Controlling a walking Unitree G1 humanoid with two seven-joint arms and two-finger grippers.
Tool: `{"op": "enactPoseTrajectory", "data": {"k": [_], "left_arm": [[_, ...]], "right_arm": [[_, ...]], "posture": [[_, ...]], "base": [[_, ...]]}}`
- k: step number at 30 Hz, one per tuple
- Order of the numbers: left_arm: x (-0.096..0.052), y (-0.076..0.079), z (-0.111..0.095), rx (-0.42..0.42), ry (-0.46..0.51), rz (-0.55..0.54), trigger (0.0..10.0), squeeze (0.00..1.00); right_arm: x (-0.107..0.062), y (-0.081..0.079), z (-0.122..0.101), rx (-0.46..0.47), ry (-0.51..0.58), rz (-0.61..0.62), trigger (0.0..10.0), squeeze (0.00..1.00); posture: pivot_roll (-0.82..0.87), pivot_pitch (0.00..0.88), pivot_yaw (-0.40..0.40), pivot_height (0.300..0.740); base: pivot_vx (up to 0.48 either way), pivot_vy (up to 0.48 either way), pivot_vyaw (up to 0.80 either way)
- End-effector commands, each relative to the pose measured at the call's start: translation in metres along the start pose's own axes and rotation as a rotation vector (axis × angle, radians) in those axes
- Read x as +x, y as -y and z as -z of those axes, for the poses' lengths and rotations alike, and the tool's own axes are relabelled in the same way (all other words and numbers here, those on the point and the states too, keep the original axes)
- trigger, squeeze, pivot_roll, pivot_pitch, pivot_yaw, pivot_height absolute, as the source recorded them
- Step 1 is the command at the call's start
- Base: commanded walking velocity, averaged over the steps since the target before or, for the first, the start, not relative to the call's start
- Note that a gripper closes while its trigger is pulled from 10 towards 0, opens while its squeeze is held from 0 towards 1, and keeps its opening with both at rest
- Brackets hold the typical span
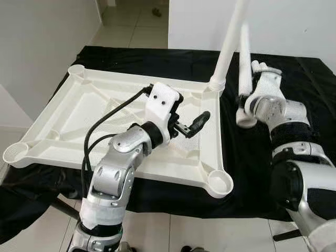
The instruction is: Building children table
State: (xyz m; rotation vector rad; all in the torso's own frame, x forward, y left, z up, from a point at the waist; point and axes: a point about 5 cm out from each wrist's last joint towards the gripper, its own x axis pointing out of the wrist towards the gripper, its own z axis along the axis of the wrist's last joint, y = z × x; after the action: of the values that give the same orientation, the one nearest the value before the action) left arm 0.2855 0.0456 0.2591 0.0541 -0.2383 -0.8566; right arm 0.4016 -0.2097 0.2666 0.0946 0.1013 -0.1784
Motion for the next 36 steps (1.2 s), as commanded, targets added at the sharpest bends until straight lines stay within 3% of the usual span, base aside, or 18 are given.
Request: {"op": "enactPoseTrajectory", "data": {"k": [1, 9, 11, 12, 13, 15, 16, 21, 23, 29, 34, 35, 36], "left_arm": [[0.0, -0.004, 0.0, 0.012, -0.001, -0.079, 10.0, 0.0], [0.001, -0.01, -0.001, 0.006, 0.002, -0.059, 10.0, 0.0], [0.002, -0.011, -0.001, 0.008, 0.007, -0.02, 10.0, 0.0], [0.002, -0.011, -0.001, 0.008, 0.007, -0.02, 10.0, 0.0], [0.003, -0.01, -0.001, 0.016, 0.01, 0.016, 10.0, 0.0], [0.003, -0.01, -0.001, 0.016, 0.01, 0.016, 10.0, 0.0], [0.004, -0.009, 0.0, 0.024, 0.01, 0.061, 10.0, 0.0], [0.005, -0.007, 0.0, 0.015, 0.013, 0.091, 10.0, 0.0], [0.007, -0.003, -0.002, -0.007, 0.024, 0.128, 10.0, 0.0], [0.008, 0.003, -0.006, -0.042, 0.05, 0.204, 10.0, 0.0], [0.008, 0.002, -0.01, -0.08, 0.072, 0.22, 10.0, 0.0], [0.009, 0.001, -0.014, -0.121, 0.092, 0.228, 10.0, 0.0], [0.009, -0.001, -0.019, -0.17, 0.115, 0.239, 10.0, 0.84]], "right_arm": [[-0.004, 0.0, 0.001, 0.018, 0.048, 0.004, 10.0, 0.0], [-0.028, 0.003, 0.009, 0.117, 0.226, -0.042, 10.0, 0.0], [-0.042, 0.006, 0.012, 0.172, 0.326, -0.112, 10.0, 0.0], [-0.042, 0.006, 0.012, 0.172, 0.326, -0.112, 10.0, 0.0], [-0.05, 0.008, 0.01, 0.176, 0.407, -0.132, 10.0, 0.0], [-0.05, 0.008, 0.01, 0.176, 0.407, -0.132, 10.0, 0.0], [-0.063, 0.01, 0.003, 0.188, 0.532, -0.161, 10.0, 0.0], [-0.071, 0.007, -0.007, 0.183, 0.625, -0.185, 10.0, 0.0], [-0.081, -0.002, -0.021, 0.167, 0.718, -0.257, 10.0, 0.0], [-0.093, -0.017, -0.031, 0.187, 0.791, -0.409, 10.0, 0.0], [-0.096, -0.022, -0.028, 0.151, 0.8, -0.485, 10.0, 0.0], [-0.097, -0.024, -0.026, 0.129, 0.795, -0.511, 10.0, 0.0], [-0.097, -0.027, -0.022, 0.104, 0.788, -0.537, 10.0, 0.0]], "posture": [[0.03, 0.114, 0.003, 0.74], [0.02, 0.116, 0.011, 0.74], [0.01, 0.112, 0.023, 0.74], [0.01, 0.112, 0.023, 0.74], [0.0, 0.11, 0.03, 0.74], [0.0, 0.11, 0.03, 0.74], [-0.01, 0.109, 0.043, 0.74], [-0.01, 0.109, 0.048, 0.74], [-0.01, 0.11, 0.05, 0.74], [0.0, 0.109, 0.044, 0.74], [0.01, 0.107, 0.037, 0.74], [0.01, 0.107, 0.037, 0.74], [0.01, 0.104, 0.032, 0.74]], "base": [[0.0, 0.0, 0.0], [0.0, 0.0, 0.0], [0.0, 0.0, 0.0], [0.0, 0.0, 0.0], [0.0, 0.0, 0.0], [0.0, 0.0, 0.0], [0.0, 0.0, 0.0], [0.0, 0.0, 0.0], [0.0, 0.0, 0.0], [0.0, 0.0, 0.0], [0.0, 0.0, 0.0], [0.0, 0.0, 0.0], [0.0, 0.0, 0.0]]}}
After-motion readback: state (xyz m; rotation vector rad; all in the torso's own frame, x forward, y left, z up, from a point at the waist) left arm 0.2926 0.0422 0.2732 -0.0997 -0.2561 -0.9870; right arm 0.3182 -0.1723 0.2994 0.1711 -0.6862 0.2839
